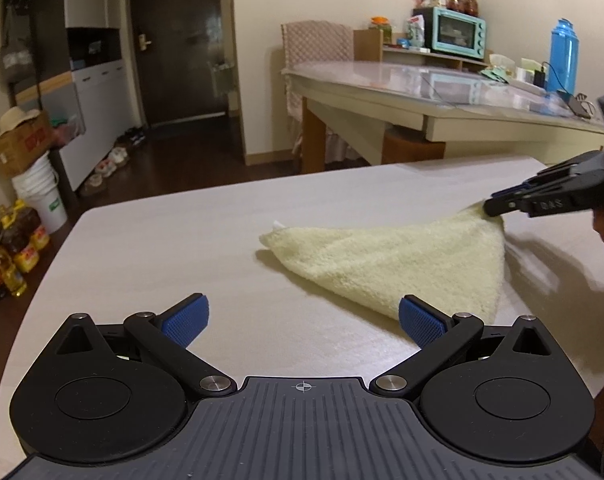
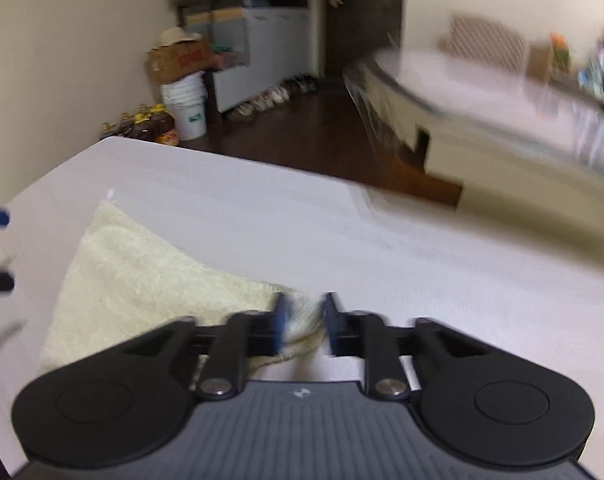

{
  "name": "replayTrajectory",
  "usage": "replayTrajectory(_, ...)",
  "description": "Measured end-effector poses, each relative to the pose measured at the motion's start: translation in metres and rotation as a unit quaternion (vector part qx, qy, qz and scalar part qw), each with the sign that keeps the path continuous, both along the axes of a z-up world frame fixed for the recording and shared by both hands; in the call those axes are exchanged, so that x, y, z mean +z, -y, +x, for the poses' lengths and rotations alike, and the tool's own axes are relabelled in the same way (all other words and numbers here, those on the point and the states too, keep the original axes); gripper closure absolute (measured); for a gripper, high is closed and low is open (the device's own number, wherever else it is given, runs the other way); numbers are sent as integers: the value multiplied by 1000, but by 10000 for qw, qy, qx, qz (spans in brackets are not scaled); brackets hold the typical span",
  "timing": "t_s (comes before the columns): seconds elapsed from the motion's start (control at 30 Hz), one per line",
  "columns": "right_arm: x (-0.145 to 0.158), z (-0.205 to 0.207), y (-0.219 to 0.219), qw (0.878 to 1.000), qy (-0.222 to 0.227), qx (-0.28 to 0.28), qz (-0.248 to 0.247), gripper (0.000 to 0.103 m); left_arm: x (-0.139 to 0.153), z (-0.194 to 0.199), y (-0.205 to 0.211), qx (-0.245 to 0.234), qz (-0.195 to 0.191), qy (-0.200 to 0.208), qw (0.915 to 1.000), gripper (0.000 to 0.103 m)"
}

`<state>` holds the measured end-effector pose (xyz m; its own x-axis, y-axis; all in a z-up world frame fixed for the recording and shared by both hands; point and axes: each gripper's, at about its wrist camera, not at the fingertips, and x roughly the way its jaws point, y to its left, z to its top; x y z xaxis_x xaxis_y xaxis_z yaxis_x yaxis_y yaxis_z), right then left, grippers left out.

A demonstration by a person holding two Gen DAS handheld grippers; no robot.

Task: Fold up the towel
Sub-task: 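Grasp a corner of the folded towel with the right gripper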

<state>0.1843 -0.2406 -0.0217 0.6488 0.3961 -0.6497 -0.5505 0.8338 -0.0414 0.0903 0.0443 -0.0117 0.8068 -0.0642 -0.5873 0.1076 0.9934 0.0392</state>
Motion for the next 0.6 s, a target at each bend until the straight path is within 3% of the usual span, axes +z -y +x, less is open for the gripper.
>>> replayTrajectory(0.07,12,-25,-8,9982,466,275,-251,88,0,-1,-4,4,50,23,10000,0)
replayTrajectory(0.2,34,-67,-22,9936,651,920,-64,88,2,-1,-19,198,251,59,9995,0)
replayTrajectory(0.33,47,-113,-39,9820,280,1761,616,88,11,-2,-45,410,150,151,9989,0)
replayTrajectory(0.4,48,-137,-53,9697,23,2276,890,88,16,-2,-58,525,192,187,9983,0)
replayTrajectory(0.43,45,-156,-69,9578,-182,2703,964,88,17,-1,-62,571,231,195,9979,0)
replayTrajectory(0.5,41,-169,-84,9475,-299,3059,882,88,19,3,-72,677,327,164,9970,0)
replayTrajectory(0.6,28,-178,-103,9342,-449,3448,792,70,18,7,-81,751,306,123,9966,0)
